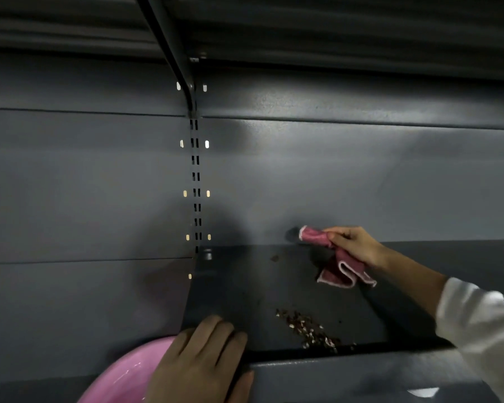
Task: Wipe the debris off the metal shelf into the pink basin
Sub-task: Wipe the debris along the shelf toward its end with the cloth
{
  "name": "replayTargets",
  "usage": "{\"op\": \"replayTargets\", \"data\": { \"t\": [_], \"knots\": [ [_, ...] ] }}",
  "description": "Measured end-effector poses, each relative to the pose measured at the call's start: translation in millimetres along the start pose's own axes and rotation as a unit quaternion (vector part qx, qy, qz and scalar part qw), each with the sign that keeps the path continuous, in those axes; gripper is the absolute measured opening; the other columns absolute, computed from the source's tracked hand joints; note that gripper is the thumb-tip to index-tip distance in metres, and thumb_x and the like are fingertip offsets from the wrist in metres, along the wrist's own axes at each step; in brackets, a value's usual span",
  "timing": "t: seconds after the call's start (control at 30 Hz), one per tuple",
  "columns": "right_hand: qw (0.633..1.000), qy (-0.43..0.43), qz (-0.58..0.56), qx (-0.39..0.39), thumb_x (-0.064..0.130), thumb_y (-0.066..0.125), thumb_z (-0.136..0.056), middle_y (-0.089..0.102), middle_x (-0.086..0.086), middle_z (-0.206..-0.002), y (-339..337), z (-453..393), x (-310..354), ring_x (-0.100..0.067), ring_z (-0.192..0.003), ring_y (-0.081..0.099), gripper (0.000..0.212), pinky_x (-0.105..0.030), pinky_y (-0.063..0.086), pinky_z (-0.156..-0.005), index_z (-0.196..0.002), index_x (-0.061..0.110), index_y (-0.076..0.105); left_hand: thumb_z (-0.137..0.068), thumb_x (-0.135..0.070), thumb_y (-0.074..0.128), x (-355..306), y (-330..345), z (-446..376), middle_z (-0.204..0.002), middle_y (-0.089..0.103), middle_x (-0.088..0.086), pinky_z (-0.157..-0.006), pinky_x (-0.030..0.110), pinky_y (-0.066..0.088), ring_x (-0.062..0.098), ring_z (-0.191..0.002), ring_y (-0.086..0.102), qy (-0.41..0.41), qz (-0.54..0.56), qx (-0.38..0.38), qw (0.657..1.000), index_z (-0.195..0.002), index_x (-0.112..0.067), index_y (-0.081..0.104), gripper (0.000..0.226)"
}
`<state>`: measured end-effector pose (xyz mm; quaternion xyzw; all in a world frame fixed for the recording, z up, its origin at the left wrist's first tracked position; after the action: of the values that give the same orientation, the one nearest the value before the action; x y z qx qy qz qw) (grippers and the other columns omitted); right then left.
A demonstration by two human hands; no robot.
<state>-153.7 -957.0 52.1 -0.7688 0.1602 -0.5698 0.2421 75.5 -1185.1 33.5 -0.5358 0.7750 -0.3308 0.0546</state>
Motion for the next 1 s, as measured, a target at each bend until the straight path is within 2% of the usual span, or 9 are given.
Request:
{"op": "replayTargets", "data": {
  "t": [0.07,0.3,0.37,0.47,0.53,0.7,0.77,0.87,1.0],
  "knots": [
    [0.999,0.007,0.041,0.003,0.001,0.042,-0.093,0.061,-0.021,-0.118,12.2,-18.9,-9.3,-0.014,-0.096,0.054,0.029,0.0,0.042,-0.066,-0.118,-0.005,0.055,-0.096,-0.035,0.014,0.3,-0.4,-0.9,-0.071,0.073,-0.002,-0.068,0.024,0.034,0.014,-0.09,0.047,0.001,-0.01,0.002,1.0,-0.067,-0.019,0.076,0.071],
    [0.988,-0.044,0.087,0.116,0.005,0.042,-0.093,0.056,-0.013,-0.13,86.8,-34.0,18.1,-0.017,-0.111,0.052,0.031,-0.017,0.036,-0.092,-0.12,0.006,0.057,-0.096,-0.037,0.016,-1.0,3.2,-0.7,-0.073,0.073,-0.003,-0.07,0.026,0.034,0.015,-0.09,0.046,0.005,-0.036,0.006,0.999,-0.07,-0.02,0.076,0.068],
    [0.98,-0.067,0.079,0.167,0.004,0.043,-0.093,0.055,-0.012,-0.131,114.0,-25.6,36.8,-0.015,-0.114,0.051,0.031,-0.021,0.035,-0.099,-0.121,0.007,0.057,-0.09,-0.035,0.031,-3.7,1.0,-1.3,-0.073,0.073,-0.002,-0.07,0.025,0.034,0.015,-0.09,0.047,0.007,-0.036,-0.003,0.999,-0.07,-0.019,0.076,0.052],
    [0.973,-0.073,0.038,0.218,0.01,0.046,-0.093,0.06,-0.011,-0.125,140.1,-10.8,58.1,-0.016,-0.109,0.055,0.028,-0.026,0.038,-0.101,-0.117,0.01,0.059,-0.07,-0.04,0.046,-3.3,-0.5,-0.7,-0.074,0.073,0.0,-0.069,0.025,0.034,0.017,-0.091,0.048,-0.005,-0.033,0.006,0.999,-0.072,-0.016,0.076,0.039],
    [0.968,-0.051,0.009,0.246,0.019,0.049,-0.092,0.064,-0.004,-0.114,143.5,2.4,61.8,-0.014,-0.101,0.059,0.025,-0.027,0.044,-0.097,-0.113,0.015,0.062,-0.077,-0.04,0.043,-3.4,-0.3,1.0,-0.075,0.073,0.0,-0.07,0.026,0.035,0.018,-0.09,0.057,-0.01,-0.034,0.014,0.999,-0.073,-0.017,0.077,0.041],
    [0.943,-0.052,-0.024,0.328,0.014,0.051,-0.091,0.07,0.012,-0.089,145.2,37.4,69.5,0.006,-0.073,0.064,0.02,-0.009,0.049,-0.079,-0.102,0.009,0.066,-0.071,-0.04,0.045,-3.3,-0.8,3.2,-0.077,0.072,0.001,-0.069,0.026,0.034,0.017,-0.092,0.048,-0.007,-0.028,0.02,0.999,-0.075,-0.015,0.076,0.04],
    [0.949,-0.057,-0.041,0.306,0.012,0.052,-0.09,0.071,0.019,-0.072,130.7,40.4,74.6,0.007,-0.069,0.064,0.017,-0.007,0.049,-0.074,-0.094,0.01,0.068,-0.071,-0.04,0.046,-2.9,-0.5,3.0,-0.076,0.072,0.001,-0.069,0.026,0.034,0.017,-0.091,0.046,-0.007,-0.023,0.023,0.999,-0.074,-0.015,0.076,0.039],
    [0.979,-0.063,-0.096,0.17,0.007,0.049,-0.09,0.069,0.02,-0.055,75.7,28.2,76.1,0.01,-0.056,0.06,0.021,-0.003,0.047,-0.06,-0.081,0.016,0.065,-0.073,-0.038,0.045,-3.2,-1.4,3.4,-0.076,0.072,0.001,-0.069,0.026,0.034,0.016,-0.092,0.046,-0.001,-0.018,0.014,1.0,-0.075,-0.015,0.076,0.038],
    [0.999,-0.024,-0.036,0.013,0.009,0.048,-0.091,0.065,0.005,-0.062,-12.3,24.4,37.2,0.009,-0.047,0.053,0.021,-0.005,0.042,-0.055,-0.094,-0.005,0.064,-0.095,-0.035,0.022,-3.4,-1.9,4.0,-0.077,0.072,0.002,-0.069,0.026,0.033,0.017,-0.093,0.047,0.002,0.002,0.004,1.0,-0.075,-0.013,0.076,0.062]
  ]
}}
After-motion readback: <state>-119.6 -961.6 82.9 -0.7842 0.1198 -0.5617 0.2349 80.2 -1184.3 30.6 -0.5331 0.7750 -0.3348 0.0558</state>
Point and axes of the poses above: each hand's wrist, its own z-axis away from the middle knuckle, its own y-axis out of the palm, x = y × z, the point moved 8 cm from there along -z, towards the middle knuckle
